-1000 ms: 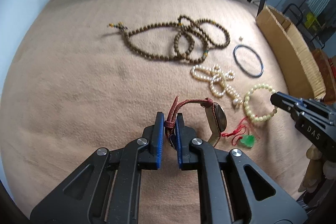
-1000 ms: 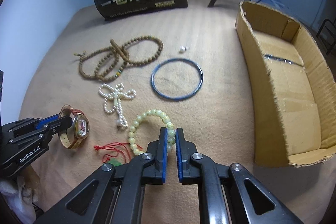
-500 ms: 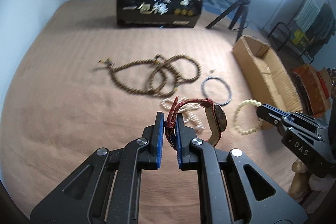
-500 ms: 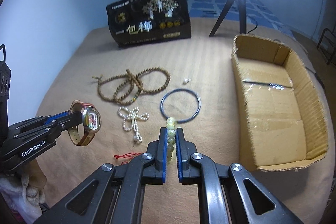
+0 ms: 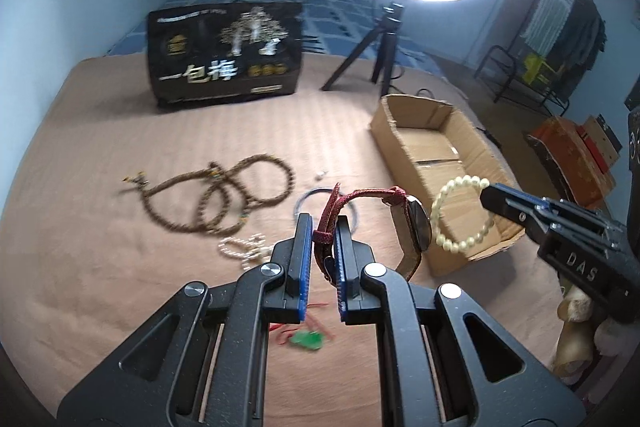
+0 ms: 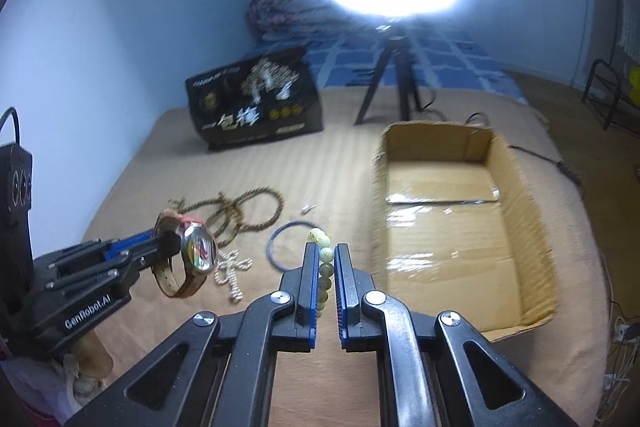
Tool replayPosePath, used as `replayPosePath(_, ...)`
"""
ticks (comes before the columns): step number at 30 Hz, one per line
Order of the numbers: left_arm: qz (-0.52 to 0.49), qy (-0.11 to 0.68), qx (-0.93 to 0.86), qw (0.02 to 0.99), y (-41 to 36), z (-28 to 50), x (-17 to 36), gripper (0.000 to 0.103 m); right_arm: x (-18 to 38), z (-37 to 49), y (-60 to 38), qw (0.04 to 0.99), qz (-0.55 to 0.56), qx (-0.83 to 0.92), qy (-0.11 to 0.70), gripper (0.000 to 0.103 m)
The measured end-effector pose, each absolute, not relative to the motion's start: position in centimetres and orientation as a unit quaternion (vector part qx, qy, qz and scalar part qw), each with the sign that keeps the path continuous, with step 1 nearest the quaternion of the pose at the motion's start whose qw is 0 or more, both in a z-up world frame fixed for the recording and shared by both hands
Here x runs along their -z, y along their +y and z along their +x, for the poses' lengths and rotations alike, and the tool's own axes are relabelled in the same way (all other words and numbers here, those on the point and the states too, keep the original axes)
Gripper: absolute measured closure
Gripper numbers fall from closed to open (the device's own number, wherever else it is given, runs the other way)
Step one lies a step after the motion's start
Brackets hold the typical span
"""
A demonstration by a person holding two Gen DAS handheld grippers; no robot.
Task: Organize jewelry
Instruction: 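Lift and carry the watch with left gripper while right gripper carries the bracelet to the box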
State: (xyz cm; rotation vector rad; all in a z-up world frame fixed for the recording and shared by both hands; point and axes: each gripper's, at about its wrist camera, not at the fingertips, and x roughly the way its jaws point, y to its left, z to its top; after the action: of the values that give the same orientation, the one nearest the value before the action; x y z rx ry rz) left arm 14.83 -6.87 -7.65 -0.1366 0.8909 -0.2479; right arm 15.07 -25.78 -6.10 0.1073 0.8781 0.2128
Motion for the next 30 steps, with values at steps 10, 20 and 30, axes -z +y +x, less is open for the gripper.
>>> replayPosePath(10, -0.041, 0.425, 0.164, 0.890, -12.8, 15.7, 7.6, 0.094, 5.1, 16.3, -31.8, 0.908, 0.074, -0.047, 0.411, 0.098)
replayPosePath(20, -0.032, 0.433, 0.184, 0.882, -17.2, 16.7, 8.8, 0.094, 6.1, 17.9, -35.3, 0.906, 0.072, -0.014, 0.418, 0.098)
replayPosePath(30, -0.035, 0.445, 0.196, 0.873, -20.3, 17.7, 10.4, 0.094, 8.1, 18.7, -37.0, 0.896, 0.067, 0.008, 0.438, 0.098)
